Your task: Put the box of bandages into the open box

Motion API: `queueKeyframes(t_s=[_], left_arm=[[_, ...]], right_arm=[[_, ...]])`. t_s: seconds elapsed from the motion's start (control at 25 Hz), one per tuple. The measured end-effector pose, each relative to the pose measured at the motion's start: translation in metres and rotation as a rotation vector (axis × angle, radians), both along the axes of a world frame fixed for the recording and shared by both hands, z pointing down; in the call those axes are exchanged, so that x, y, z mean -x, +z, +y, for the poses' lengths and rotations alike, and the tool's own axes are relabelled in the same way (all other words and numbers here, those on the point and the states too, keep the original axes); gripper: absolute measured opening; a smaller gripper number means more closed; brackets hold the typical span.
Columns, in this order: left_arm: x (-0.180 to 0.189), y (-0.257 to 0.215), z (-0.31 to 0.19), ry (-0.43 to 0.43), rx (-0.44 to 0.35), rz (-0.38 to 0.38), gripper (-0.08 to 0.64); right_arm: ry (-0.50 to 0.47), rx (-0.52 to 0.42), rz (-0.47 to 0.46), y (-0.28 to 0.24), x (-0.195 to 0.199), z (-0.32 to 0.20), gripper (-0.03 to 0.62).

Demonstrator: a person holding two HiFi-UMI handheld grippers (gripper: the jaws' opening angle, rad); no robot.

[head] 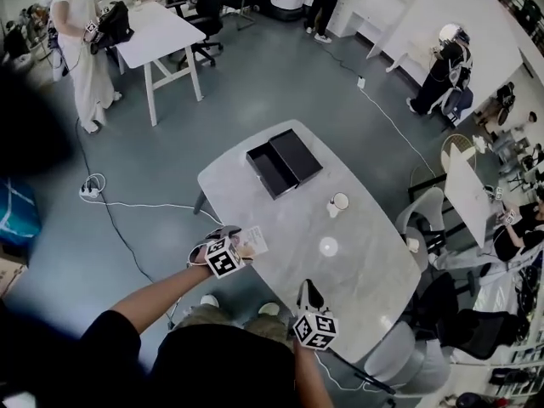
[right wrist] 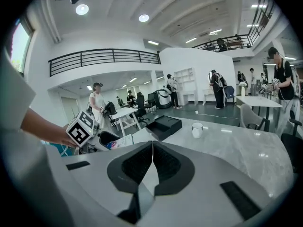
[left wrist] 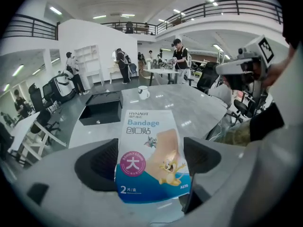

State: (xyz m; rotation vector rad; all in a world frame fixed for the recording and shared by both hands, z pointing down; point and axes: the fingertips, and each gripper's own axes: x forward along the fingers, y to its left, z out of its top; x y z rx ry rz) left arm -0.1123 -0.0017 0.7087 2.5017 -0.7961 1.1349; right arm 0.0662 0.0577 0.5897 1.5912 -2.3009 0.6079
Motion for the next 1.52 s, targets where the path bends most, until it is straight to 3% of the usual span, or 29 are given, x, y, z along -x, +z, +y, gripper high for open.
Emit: queueKeyframes(t_s=[0.36,0.56,0.8,1.04,1.32,1.52], left_arm=[[0.083,0.004,0.011,-0.129,0.018,0.025,0.446],[0.111,0.016,-0.01,-0.183,0.032,0.01,0.446],[0.136,0.008,-0.071,-0.207,0.02,0.032,0.446],[0.149,0.014,-0.131,-0.202,0.035,0.055,0.446],[0.133,-0.005,-0.19,-0.184,0.016,0.086,0.446],[0.127,0.001,-0.215,-0.087,0.017,0.051,0.446]], right_arm=[[-0.138,0.039,-0.005,0.018,0.087,-0.035,0.014],[-0.211,0.068,-0.037,0.037,0.12,-0.065,0.014],[-0.255,0.087,-0.047,0.047,0.156,-0.128,0.014],[-0.234,0.122,-0.062,0.066,0.178,-0.181,0.014],[-0.202,0.144,-0.072,0.072,0.161,-0.227,0.014],[-0.096,0.129,-0.086,0.063,0.147,-0.245,0.014]])
